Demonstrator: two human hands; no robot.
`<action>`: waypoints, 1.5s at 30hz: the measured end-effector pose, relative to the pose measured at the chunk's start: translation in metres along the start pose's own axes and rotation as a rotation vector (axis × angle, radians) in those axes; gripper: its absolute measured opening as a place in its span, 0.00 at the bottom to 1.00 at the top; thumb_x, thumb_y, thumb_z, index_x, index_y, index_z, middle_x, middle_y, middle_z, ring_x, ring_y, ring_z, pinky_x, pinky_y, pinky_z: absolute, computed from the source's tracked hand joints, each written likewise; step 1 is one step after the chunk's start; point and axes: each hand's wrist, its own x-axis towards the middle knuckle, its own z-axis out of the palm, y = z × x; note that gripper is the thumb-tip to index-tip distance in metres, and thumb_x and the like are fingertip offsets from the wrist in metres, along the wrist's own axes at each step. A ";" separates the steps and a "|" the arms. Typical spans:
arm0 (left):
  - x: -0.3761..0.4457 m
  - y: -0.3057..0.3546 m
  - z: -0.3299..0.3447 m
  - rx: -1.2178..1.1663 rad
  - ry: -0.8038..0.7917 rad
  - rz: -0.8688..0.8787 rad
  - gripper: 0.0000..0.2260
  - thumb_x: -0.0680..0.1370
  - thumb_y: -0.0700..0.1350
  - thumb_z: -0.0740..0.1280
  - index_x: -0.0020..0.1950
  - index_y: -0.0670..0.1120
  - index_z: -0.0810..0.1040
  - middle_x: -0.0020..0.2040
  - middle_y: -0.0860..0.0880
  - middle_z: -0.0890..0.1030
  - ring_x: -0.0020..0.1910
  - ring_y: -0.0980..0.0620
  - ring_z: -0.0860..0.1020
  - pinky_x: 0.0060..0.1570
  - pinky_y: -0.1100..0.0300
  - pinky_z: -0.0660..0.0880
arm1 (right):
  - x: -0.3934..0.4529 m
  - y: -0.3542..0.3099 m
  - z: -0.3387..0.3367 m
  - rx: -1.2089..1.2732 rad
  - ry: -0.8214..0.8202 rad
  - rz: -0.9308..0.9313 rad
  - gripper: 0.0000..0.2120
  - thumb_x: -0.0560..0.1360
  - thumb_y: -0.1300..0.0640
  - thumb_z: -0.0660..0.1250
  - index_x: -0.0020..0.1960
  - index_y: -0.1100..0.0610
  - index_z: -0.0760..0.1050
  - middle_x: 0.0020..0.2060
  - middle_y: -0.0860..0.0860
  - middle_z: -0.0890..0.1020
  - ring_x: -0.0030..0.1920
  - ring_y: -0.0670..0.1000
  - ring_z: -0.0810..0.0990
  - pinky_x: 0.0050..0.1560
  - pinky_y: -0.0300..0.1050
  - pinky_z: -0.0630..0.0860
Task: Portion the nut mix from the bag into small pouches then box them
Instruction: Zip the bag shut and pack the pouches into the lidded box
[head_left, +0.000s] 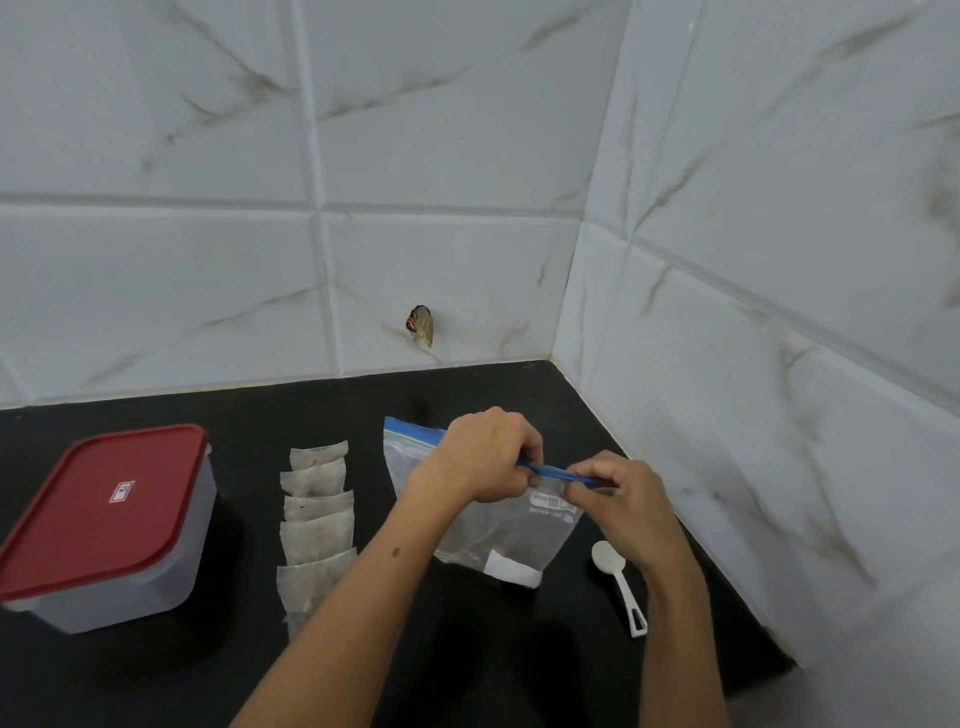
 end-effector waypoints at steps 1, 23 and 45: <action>0.000 -0.001 0.000 -0.003 0.006 0.004 0.04 0.76 0.44 0.68 0.49 0.50 0.81 0.48 0.52 0.80 0.49 0.53 0.77 0.51 0.55 0.77 | -0.001 0.000 0.000 0.000 0.004 -0.009 0.07 0.71 0.62 0.71 0.49 0.59 0.83 0.41 0.49 0.80 0.40 0.45 0.78 0.36 0.32 0.70; -0.010 -0.028 -0.004 -0.063 0.055 -0.006 0.12 0.75 0.56 0.69 0.53 0.50 0.81 0.44 0.56 0.77 0.44 0.58 0.75 0.48 0.59 0.76 | -0.009 0.011 -0.013 0.223 0.150 0.070 0.04 0.72 0.64 0.70 0.47 0.61 0.81 0.40 0.52 0.82 0.39 0.47 0.79 0.30 0.29 0.73; -0.024 -0.084 0.009 -0.223 0.188 -0.125 0.10 0.74 0.53 0.70 0.50 0.49 0.80 0.45 0.55 0.79 0.44 0.57 0.76 0.48 0.59 0.77 | -0.007 0.020 -0.013 0.342 0.223 0.089 0.07 0.72 0.65 0.70 0.47 0.55 0.81 0.40 0.47 0.83 0.40 0.42 0.80 0.33 0.30 0.74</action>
